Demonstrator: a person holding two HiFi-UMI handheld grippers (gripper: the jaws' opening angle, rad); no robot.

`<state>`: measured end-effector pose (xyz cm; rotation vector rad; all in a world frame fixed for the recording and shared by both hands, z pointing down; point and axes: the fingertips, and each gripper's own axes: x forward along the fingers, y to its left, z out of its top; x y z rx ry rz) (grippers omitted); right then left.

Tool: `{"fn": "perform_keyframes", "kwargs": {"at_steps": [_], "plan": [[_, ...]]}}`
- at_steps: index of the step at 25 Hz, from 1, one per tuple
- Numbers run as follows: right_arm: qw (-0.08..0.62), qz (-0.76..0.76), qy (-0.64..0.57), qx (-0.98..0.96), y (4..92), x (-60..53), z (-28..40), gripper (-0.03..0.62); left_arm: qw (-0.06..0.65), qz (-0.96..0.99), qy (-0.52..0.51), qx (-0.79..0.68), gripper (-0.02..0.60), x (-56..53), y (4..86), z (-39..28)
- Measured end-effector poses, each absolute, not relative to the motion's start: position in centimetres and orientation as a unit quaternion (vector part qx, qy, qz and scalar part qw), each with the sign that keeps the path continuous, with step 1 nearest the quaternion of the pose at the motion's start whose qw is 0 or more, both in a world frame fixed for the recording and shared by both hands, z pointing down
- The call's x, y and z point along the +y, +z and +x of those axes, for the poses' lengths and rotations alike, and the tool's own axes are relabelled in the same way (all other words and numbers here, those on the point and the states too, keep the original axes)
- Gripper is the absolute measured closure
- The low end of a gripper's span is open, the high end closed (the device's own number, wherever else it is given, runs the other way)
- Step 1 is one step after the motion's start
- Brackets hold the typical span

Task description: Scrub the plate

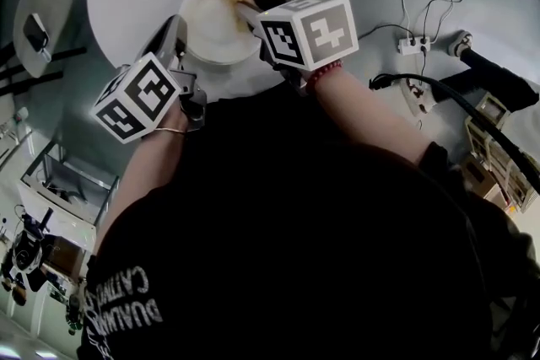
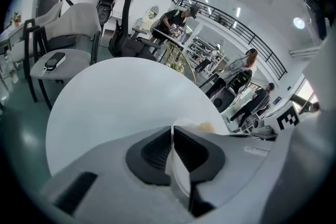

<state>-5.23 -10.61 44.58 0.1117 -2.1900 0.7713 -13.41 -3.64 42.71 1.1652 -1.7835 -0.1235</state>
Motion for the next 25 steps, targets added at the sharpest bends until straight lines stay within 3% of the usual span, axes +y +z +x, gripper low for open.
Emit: {"fn": "perform_keyframes", "kwargs": {"at_steps": [19,25], "plan": [[0.382,0.114,0.281,-0.873,43.5,-13.6,-3.5,0.523,0.500,0.469,-0.086,-0.723,0.563,-2.1,43.6,-13.5],[0.348,-0.008,0.280,-0.894,42.0,-7.2,-6.5,0.523,0.497,0.446,-0.103,-0.737,0.565,-0.8,43.9,-13.3]]}}
